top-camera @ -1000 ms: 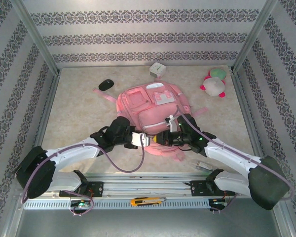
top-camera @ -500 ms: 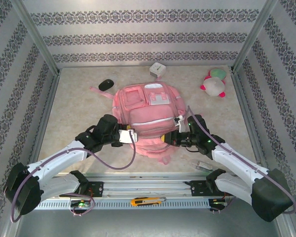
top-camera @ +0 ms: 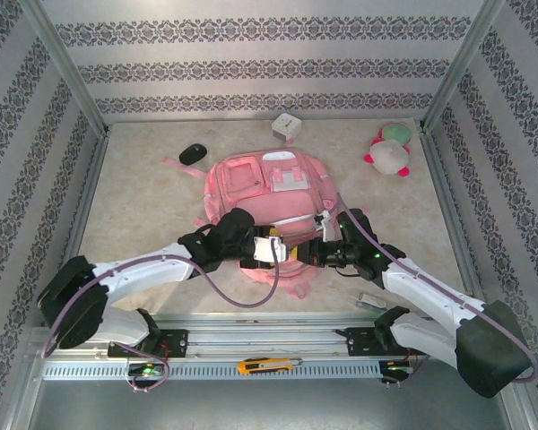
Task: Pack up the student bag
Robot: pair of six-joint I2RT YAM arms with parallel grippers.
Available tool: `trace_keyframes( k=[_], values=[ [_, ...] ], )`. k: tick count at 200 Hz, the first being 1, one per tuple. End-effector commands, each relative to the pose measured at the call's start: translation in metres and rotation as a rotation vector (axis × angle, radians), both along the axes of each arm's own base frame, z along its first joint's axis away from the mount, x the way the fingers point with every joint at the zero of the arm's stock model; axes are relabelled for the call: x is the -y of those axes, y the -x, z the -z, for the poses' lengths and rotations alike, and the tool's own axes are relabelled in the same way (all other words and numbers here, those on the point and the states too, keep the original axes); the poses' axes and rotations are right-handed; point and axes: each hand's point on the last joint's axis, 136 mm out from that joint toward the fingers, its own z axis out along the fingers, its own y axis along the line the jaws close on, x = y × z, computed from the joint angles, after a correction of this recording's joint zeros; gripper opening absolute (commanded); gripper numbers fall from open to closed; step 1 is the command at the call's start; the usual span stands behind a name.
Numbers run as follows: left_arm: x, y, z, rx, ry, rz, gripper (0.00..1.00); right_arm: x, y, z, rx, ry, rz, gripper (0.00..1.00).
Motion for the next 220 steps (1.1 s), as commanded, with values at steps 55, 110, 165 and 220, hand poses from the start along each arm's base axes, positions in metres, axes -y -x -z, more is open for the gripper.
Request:
trace_keyframes(
  k=[55, 110, 165, 220],
  values=[
    [-0.02, -0.009, 0.007, -0.029, -0.042, -0.07, 0.0, 0.007, -0.01, -0.021, 0.066, -0.028, -0.003, 0.0],
    [-0.118, 0.014, 0.001, -0.128, -0.134, -0.182, 0.0, 0.032, -0.028, -0.016, 0.086, -0.029, 0.083, 0.0],
    [-0.12, 0.016, -0.021, -0.126, -0.065, -0.213, 0.39, 0.004, -0.023, -0.026, 0.12, -0.064, 0.027, 0.0],
    [-0.013, 0.005, -0.056, -0.005, 0.047, -0.151, 0.64, 0.0, -0.021, -0.029, 0.126, -0.068, 0.026, 0.0]
  ],
)
